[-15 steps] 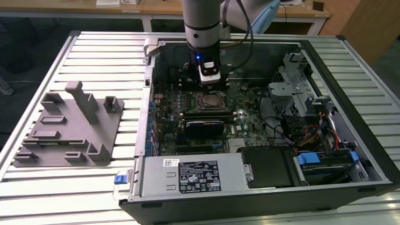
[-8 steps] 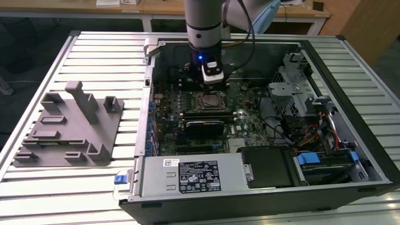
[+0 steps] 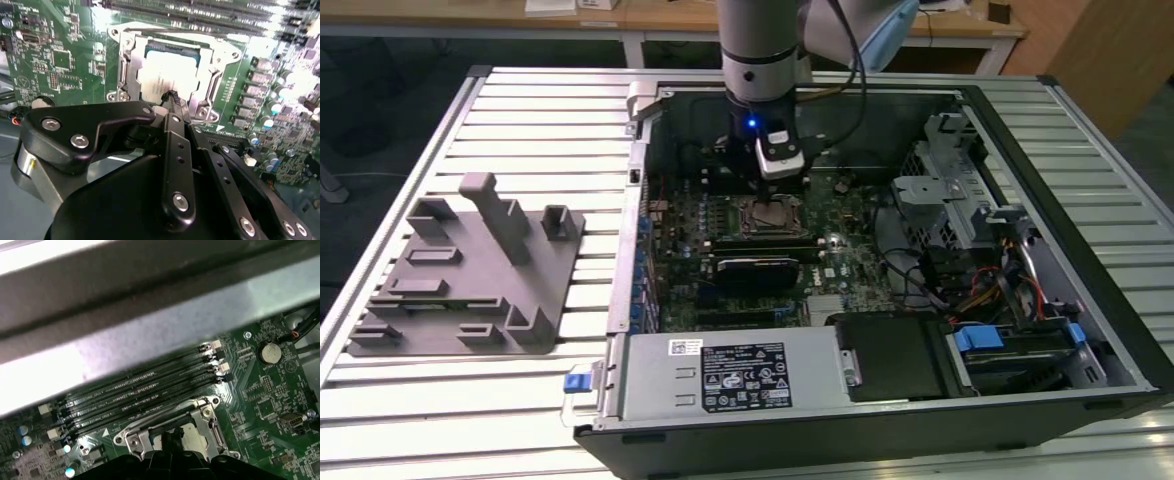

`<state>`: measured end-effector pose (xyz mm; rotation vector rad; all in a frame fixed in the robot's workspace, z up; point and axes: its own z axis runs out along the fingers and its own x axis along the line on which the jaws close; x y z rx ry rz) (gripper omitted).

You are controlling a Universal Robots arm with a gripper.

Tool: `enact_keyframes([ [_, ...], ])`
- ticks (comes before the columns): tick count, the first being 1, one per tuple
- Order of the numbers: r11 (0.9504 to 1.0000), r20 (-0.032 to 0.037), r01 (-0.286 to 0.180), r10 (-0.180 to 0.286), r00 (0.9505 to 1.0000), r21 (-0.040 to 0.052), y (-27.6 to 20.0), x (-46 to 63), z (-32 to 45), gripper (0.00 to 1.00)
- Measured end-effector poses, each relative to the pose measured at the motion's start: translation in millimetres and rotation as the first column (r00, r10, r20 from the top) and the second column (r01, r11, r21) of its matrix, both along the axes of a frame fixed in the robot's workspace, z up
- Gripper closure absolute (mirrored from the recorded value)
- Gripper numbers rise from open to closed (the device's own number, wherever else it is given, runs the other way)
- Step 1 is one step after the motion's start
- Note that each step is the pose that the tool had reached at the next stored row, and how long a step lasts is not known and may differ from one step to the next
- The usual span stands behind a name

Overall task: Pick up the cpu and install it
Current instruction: 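Install the first cpu locking lever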

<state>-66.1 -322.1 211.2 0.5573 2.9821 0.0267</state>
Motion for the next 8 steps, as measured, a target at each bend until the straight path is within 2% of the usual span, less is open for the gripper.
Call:
enact_keyframes([
  [4, 1.0, 0.0, -0.002, 0.002, 1.0, -0.0084, -4.7, 0.1, 0.0, 0.89],
  [8, 0.9999, 0.0, -0.004, 0.004, 1.0, -0.0119, -10.9, 0.1, -0.1, 0.89],
])
